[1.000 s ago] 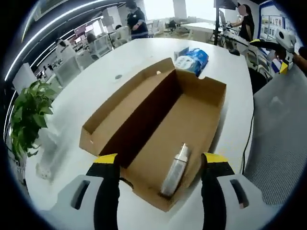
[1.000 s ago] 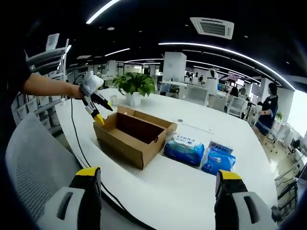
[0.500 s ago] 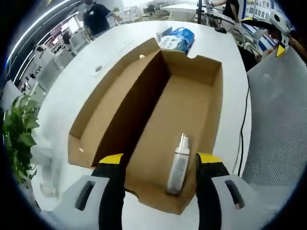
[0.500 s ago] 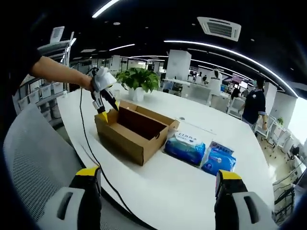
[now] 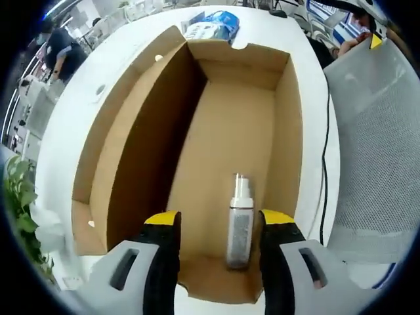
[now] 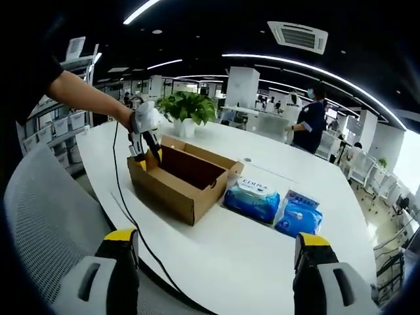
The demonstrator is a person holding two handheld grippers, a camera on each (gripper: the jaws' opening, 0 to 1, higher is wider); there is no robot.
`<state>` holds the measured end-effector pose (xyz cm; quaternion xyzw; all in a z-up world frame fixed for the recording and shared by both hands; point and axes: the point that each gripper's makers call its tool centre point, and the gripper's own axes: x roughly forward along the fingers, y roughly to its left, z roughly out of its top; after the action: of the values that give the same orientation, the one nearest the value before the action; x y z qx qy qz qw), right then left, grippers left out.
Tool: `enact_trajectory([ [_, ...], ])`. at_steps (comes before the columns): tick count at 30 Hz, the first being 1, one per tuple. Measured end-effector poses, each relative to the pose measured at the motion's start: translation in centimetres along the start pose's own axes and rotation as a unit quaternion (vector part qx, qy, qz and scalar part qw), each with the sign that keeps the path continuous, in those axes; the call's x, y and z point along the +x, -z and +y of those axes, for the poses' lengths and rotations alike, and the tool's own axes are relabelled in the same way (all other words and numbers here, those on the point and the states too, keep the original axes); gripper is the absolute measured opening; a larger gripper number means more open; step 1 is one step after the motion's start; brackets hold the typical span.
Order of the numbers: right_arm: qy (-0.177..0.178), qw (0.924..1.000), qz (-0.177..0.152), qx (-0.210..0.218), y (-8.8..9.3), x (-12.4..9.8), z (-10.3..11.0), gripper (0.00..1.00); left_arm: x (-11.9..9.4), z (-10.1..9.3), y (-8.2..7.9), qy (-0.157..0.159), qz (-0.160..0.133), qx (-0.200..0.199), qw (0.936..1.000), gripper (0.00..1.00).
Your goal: Operate the shoe box by opening the lid, removing the specified soft item, and placing it in the target area until the item is outside and the box remains undamaged.
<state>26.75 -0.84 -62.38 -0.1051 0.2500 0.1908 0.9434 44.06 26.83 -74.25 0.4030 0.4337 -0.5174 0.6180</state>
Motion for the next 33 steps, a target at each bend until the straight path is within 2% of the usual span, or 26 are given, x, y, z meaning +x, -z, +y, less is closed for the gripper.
enact_trajectory([
  [10,0.015,0.9998,0.002,0.010,0.1,-0.1,-0.6,0.97,1.8,-0.7,0.8,0.022,0.028,0.013,0.9993,0.39],
  [16,0.017,0.9998,0.004,0.014,0.1,0.0,-0.6,0.96,2.3,-0.8,1.0,0.023,0.033,0.017,0.9991,0.38],
  [21,0.018,0.9997,0.005,0.018,0.2,0.0,-0.7,0.95,2.5,-0.6,1.3,0.028,0.035,0.004,0.9990,0.39],
  [26,0.020,0.9996,0.005,0.019,0.3,0.0,-0.7,0.94,2.6,-1.0,1.6,0.040,0.036,-0.015,0.9984,0.33],
  [33,0.021,0.9996,0.005,0.020,0.4,0.0,-0.8,0.93,2.6,-1.4,1.5,0.045,0.038,-0.011,0.9982,0.30],
])
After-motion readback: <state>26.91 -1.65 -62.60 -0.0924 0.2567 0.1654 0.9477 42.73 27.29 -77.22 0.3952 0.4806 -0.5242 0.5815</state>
